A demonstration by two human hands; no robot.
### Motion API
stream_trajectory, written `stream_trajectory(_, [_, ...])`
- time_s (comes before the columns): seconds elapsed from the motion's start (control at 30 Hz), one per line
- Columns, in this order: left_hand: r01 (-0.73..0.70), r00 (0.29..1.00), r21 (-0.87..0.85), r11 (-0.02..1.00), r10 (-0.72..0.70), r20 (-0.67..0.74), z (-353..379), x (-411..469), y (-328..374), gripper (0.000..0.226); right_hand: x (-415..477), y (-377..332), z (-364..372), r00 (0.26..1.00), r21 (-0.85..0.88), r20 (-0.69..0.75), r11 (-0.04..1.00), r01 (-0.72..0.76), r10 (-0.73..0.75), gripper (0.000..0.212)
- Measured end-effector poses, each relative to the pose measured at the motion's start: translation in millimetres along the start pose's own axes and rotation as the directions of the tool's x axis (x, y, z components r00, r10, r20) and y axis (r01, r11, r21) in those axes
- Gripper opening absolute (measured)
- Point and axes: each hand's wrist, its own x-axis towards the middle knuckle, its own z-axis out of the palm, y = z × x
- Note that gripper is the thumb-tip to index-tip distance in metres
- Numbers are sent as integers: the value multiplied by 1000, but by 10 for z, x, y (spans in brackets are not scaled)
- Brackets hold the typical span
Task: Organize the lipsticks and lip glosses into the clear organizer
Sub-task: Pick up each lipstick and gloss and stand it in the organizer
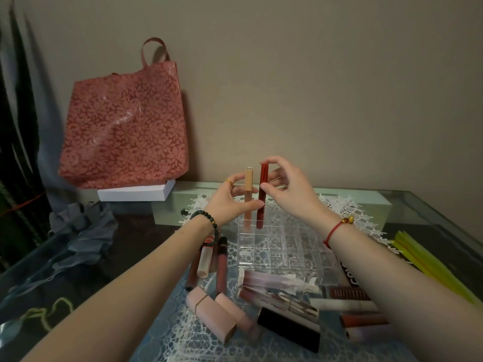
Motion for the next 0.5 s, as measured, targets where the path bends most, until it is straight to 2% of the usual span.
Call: stream_trajectory(0.5, [4,1000,27,1000,-3,-14,86,-11,10,66,4,34,-24,1000,-8,12,1000,-11,11,36])
